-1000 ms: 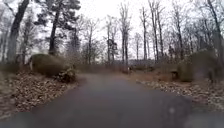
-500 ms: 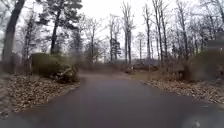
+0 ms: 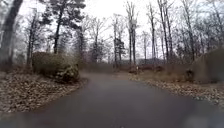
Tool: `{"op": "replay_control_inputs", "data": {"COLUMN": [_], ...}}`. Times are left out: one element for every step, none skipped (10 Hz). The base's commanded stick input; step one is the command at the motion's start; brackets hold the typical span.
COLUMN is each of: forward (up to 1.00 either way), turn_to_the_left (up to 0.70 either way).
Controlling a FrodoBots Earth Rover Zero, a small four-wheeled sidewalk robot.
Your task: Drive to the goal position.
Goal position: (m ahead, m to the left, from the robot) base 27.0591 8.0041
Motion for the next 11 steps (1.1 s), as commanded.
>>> {"op": "replay_control_inputs", "data": {"forward": [1.0,1.0,1.0,1.0,1.0,1.0,1.0,1.0,1.0,1.0,1.0], "turn_to_the_left": [0.0,0.0,0.0,0.0,0.0,0.0,0.0,0.0,0.0,0.0,0.0]}}
